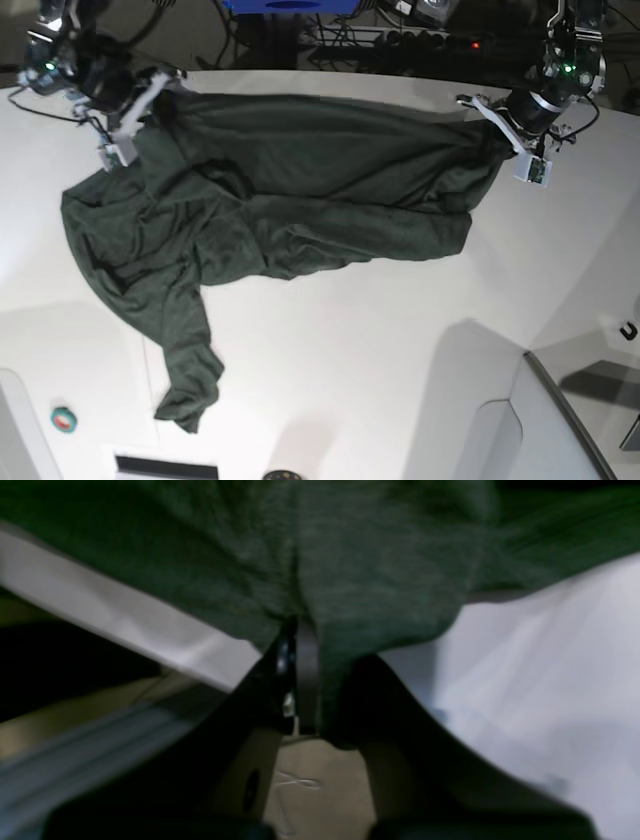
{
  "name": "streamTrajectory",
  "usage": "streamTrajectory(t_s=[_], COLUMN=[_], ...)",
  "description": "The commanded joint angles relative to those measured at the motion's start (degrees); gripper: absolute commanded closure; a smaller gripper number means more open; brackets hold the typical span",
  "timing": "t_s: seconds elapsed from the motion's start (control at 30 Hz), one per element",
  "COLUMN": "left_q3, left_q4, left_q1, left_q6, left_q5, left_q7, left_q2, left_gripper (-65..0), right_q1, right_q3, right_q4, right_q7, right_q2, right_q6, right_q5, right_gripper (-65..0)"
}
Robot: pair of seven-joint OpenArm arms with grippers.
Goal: Layout the t-shirt on the table in an organized manner, then fold the t-shirt properly
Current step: 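Release and regrasp the shirt with the right gripper, pulling it outward, then lift the shirt with both grippers and swing it across the table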
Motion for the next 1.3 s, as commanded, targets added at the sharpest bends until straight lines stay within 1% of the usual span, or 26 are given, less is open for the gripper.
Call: streamTrajectory(t_s=[0.0, 0.07, 0.1, 0.27, 0.37, 0.43, 0.57, 0.63, 0.67, 0.7, 0.8, 0.9, 1.17, 1.27], left_q3=[-0.6, -1.8, -2.4, -3.0, -3.1, -3.1, -3.1, -2.6, -2.1, -1.1, -0.5, -0.6, 0.0, 0.0], left_q4=[2.5, 4.9, 5.9, 11.1, 12.8, 13.0, 13.2, 13.5, 13.6, 13.6, 13.5, 13.5, 14.1, 14.1], left_q1=[0.9, 2.4, 3.5, 8.2, 10.7, 11.1, 10.7, 10.0, 9.5, 8.9, 7.5, 5.3, -4.3, -8.7], left_q6=[0.1, 0.1, 0.1, 0.1, 0.1, 0.0, 0.0, -0.1, -0.2, -1.0, -5.9, -7.9, -8.1, -8.1], left_q5=[-0.5, 0.3, 1.3, 8.8, 11.1, 11.2, 10.9, 10.9, 10.8, 10.8, 10.8, 10.8, 10.7, 10.7], left_q7=[-1.3, -1.3, -1.3, -1.6, -1.8, -1.8, -1.8, -1.8, -1.8, -1.8, -1.9, -1.9, -1.9, -1.9], left_q2=[-0.7, -1.1, -1.0, -0.4, 0.7, 0.7, 0.7, 0.5, 0.5, 0.4, 0.8, 3.0, 9.4, 12.0], left_gripper=[0.0, 0.0, 0.0, 0.0, 0.0, 0.0, 0.0, 0.0, 0.0, 0.0, 0.0, 0.0, 0.0, 0.0], right_q1=[-0.9, -3.9, -5.2, -10.9, -12.5, -12.5, -12.2, -11.8, -11.3, -11.0, -10.3, -9.2, -1.2, 3.3], right_q3=[0.1, 0.8, 1.3, 5.0, 7.0, 8.6, 11.4, 13.5, 14.9, 16.3, 20.1, 22.5, 29.3, 32.9], right_q4=[3.4, 8.6, 10.4, 17.0, 17.9, 17.9, 18.0, 18.1, 18.2, 18.1, 18.1, 18.1, 18.3, 18.4], right_q7=[0.4, -0.4, -0.5, 0.0, 0.2, 1.1, 5.2, 6.0, 6.0, 6.0, 7.3, 9.2, 9.4, 9.4], right_q2=[0.4, 2.1, 2.2, 2.3, 2.3, 2.3, 2.4, 2.5, 3.1, 3.7, 4.0, 4.0, 4.3, 6.2], right_q6=[0.4, 0.4, 0.4, 0.4, 0.4, 0.4, 0.4, 0.4, 0.4, 0.4, 0.4, 0.4, 0.4, 0.4], right_q5=[1.2, 1.2, 1.2, 1.2, 1.2, 1.2, 1.2, 1.2, 1.2, 1.2, 1.3, 1.3, 1.3, 1.3], right_gripper=[-0.8, -0.8, -0.8, -0.8, -0.8, -0.8, -0.8, -0.8, -0.8, -0.8, -0.8, -0.8, -0.8, -0.8])
